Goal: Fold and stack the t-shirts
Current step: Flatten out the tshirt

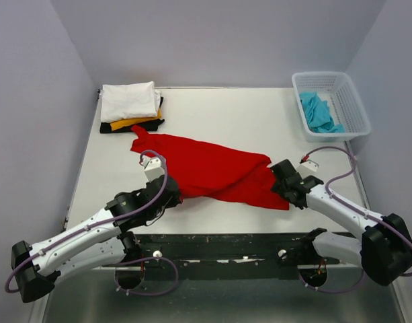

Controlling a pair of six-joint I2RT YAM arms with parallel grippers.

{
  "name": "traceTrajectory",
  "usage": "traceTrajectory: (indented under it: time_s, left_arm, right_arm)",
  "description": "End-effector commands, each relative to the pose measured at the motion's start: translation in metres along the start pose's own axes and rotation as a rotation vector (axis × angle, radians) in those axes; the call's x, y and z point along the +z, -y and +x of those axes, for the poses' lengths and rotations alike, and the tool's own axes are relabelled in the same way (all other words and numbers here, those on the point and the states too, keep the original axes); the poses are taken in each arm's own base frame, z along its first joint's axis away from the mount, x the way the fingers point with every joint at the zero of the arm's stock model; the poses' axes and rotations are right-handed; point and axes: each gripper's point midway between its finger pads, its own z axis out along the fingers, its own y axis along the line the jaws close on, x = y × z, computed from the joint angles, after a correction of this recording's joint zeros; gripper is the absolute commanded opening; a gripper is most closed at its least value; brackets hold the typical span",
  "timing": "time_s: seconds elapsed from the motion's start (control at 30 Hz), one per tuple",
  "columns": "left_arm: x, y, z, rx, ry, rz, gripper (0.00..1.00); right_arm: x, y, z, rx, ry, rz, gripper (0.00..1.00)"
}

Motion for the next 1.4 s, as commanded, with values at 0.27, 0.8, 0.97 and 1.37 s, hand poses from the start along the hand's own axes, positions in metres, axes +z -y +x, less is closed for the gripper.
traceTrajectory:
  time_s: [0.27,0.8,0.97,1.37]
  left_arm:
    - [-0.005,-0.001,-0.026,-0.035,0.107,0.013,0.00]
    - [-0.040,-0.008,-0.128,-0.098,0.366,-0.091,0.00]
    - [-0.102,0.005,-0.207,-0.090,0.576,-0.063,0.00]
    - [-0.277,0.005,-0.308,-0.036,0.961,0.035,0.00]
  right_arm:
    - [0.029,-0.010,0.028,-0.091,-0.115,0.057,0.63]
    - [0.000,-0.072,-0.121,-0.012,0.247,0.029,0.01]
    - [-0.065,-0.090,-0.219,0.036,0.469,-0.072,0.01]
    - [-0.301,-0.035,-0.368,0.122,0.989,-0.299,0.01]
